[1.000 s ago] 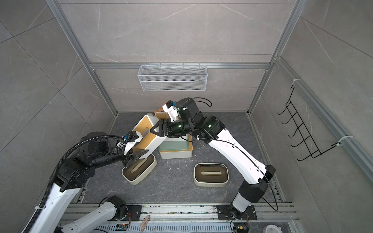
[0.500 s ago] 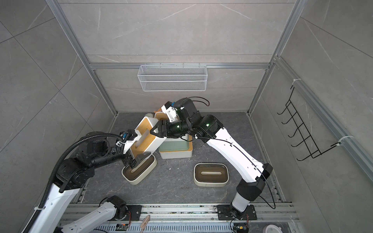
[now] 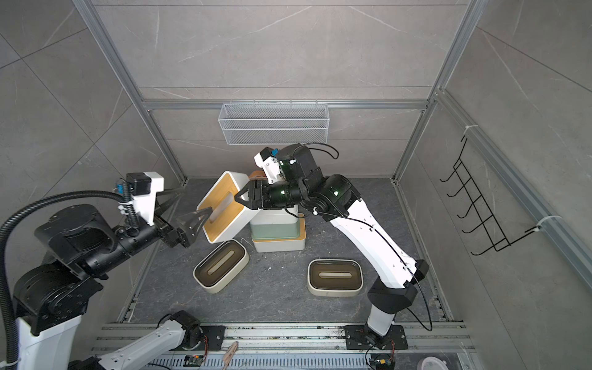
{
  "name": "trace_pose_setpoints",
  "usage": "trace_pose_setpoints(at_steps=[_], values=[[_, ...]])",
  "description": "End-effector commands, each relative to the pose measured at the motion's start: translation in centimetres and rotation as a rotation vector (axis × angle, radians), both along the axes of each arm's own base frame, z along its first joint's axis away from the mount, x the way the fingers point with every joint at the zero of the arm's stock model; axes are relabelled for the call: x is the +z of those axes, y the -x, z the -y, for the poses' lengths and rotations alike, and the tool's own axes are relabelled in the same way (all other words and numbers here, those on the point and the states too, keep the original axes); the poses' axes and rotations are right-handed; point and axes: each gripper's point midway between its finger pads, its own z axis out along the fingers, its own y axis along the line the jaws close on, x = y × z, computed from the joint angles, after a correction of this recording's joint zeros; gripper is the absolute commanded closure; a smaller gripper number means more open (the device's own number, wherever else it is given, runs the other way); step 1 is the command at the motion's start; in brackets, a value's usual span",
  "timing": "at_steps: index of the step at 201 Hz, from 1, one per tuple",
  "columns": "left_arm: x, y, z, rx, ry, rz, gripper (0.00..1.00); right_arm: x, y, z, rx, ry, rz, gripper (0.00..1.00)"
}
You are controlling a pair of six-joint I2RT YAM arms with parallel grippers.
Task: Stack the tissue boxes
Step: Place the tissue box at the tissue box.
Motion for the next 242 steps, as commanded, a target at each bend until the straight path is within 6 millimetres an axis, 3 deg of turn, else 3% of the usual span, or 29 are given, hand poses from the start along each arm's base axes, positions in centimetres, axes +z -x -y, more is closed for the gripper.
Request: trace_pose_setpoints(at_steps=[1,31,83,132,197,242], values=[[1.7,-0.6,-0.7,0.065,0.124,-0.03,0.0,3.1,-0.8,0.2,-0.011,-0.045,0.101,0.8],[2.1,-1.3,-0.7,0.087,0.141,-0.033,0.0,5.6,-2.6,1.9,-0.068,-0.093,0.133,0.81],[0.5,-4.1,-0.8,0.174,0.104,-0.077,0.0,7.6,-5.8,5.9,-0.173,-0.168,0.136,0.82],[-0.9,-5.7,-0.7,0.219,0.084,-0.112,0.0,6.6,-7.6,9.4,-0.247,-0.257,0.089,0.81],[-3.2,-7.7,-0.3,0.264,0.082,-0.203,0.0,6.7,-8.0,11.5,-0.241,-0.434,0.005,0.81],[-5.0,-8.5,1.2,0.208,0.119,-0.283,0.0,4.9,-9.3,13.1,-0.25,-0.541,-0.082,0.8]])
